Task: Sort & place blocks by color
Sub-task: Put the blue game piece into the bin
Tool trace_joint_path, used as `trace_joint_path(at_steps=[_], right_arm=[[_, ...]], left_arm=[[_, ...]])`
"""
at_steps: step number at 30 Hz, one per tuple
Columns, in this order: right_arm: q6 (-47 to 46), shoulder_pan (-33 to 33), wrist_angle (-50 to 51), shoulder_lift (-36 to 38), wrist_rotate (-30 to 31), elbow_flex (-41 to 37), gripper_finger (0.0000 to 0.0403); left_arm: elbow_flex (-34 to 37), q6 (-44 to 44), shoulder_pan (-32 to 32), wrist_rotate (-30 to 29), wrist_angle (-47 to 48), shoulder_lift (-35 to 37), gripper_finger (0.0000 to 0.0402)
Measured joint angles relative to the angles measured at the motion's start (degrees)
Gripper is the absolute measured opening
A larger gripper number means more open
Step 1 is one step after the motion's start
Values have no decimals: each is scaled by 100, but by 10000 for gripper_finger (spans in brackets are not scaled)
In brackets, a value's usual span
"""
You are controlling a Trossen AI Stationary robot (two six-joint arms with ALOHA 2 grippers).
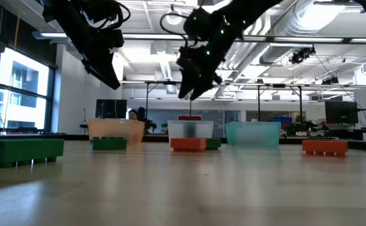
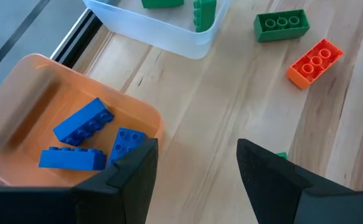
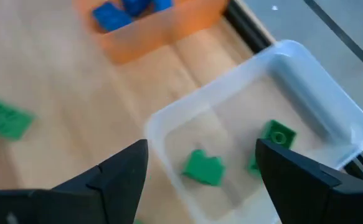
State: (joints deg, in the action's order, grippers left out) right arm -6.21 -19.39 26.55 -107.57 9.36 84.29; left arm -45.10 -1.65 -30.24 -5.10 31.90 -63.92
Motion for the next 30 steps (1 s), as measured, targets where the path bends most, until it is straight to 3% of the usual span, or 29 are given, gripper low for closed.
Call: trace_joint_path(at_steps=[5, 12, 20, 30], right_arm=[[222, 327, 570, 0, 162, 404, 286], [370, 542, 1381, 0, 925, 1054, 286], [371, 433, 2385, 0, 1694, 1774, 286], [506, 123, 2863, 0, 1757, 2157, 286]], left_arm=[[0, 186, 2, 33, 5, 0, 207], [0, 889, 192, 861, 216, 0, 207], [2, 2570, 1101, 778, 413, 0, 207], [2, 4269, 2528, 418, 437, -3, 207]])
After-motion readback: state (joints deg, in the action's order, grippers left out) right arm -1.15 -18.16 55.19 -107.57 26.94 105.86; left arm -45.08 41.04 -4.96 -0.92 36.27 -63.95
